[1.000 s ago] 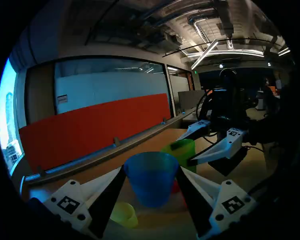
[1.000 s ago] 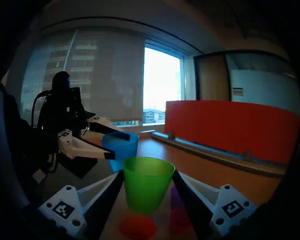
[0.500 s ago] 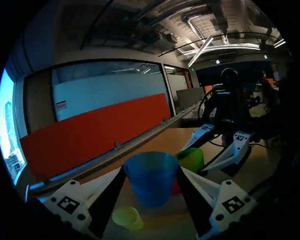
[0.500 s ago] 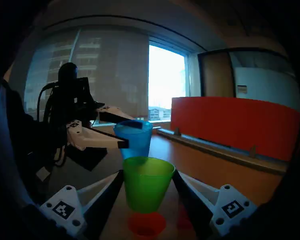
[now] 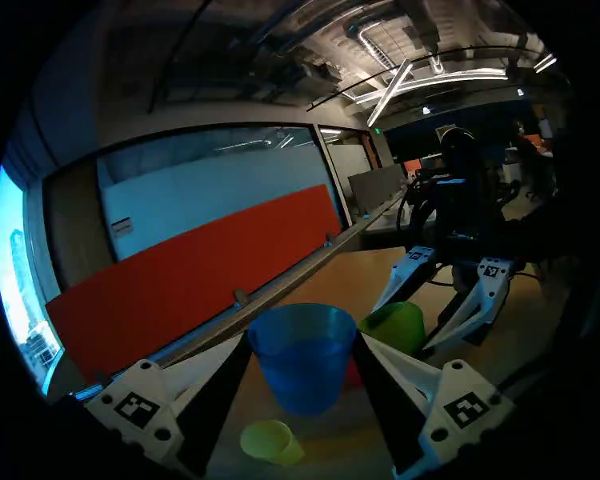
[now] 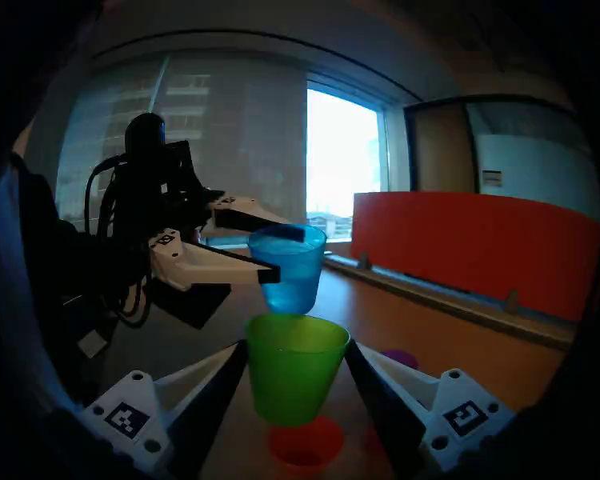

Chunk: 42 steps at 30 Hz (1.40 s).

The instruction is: Pour water

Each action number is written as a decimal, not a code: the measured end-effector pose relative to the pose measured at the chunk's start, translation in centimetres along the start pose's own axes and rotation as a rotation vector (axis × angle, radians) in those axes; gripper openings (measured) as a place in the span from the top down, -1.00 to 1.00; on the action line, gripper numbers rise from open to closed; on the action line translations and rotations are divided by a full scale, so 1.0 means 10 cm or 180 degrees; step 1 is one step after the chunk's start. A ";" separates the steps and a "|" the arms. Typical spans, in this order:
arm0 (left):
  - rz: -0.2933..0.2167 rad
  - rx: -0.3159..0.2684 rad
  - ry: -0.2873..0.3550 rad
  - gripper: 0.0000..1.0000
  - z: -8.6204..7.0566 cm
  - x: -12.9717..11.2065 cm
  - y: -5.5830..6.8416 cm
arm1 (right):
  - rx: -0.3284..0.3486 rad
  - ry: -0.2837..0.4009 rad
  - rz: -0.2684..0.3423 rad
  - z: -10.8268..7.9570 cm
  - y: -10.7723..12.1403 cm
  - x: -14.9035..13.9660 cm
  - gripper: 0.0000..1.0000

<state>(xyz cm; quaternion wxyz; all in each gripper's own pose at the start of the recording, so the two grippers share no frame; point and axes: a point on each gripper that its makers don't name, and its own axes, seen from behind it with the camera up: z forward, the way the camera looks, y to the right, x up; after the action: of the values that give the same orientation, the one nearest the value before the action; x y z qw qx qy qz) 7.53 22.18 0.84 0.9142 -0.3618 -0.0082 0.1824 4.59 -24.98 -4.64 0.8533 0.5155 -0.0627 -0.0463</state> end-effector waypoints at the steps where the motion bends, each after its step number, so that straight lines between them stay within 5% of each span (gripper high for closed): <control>1: 0.0025 0.0001 0.0003 -0.75 0.00 0.01 0.00 | 0.0004 0.0000 0.0000 0.00 -0.01 -0.01 -0.85; 42: 0.0967 0.0037 -0.0074 -0.75 0.04 0.17 0.10 | 0.0094 0.0018 -0.0016 -0.01 -0.11 -0.05 -0.85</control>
<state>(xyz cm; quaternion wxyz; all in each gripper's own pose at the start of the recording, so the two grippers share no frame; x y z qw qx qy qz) 8.74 23.73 0.29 0.8780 -0.3515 0.0371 0.3228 4.06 -25.33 -5.65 0.8457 0.5283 -0.0597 -0.0462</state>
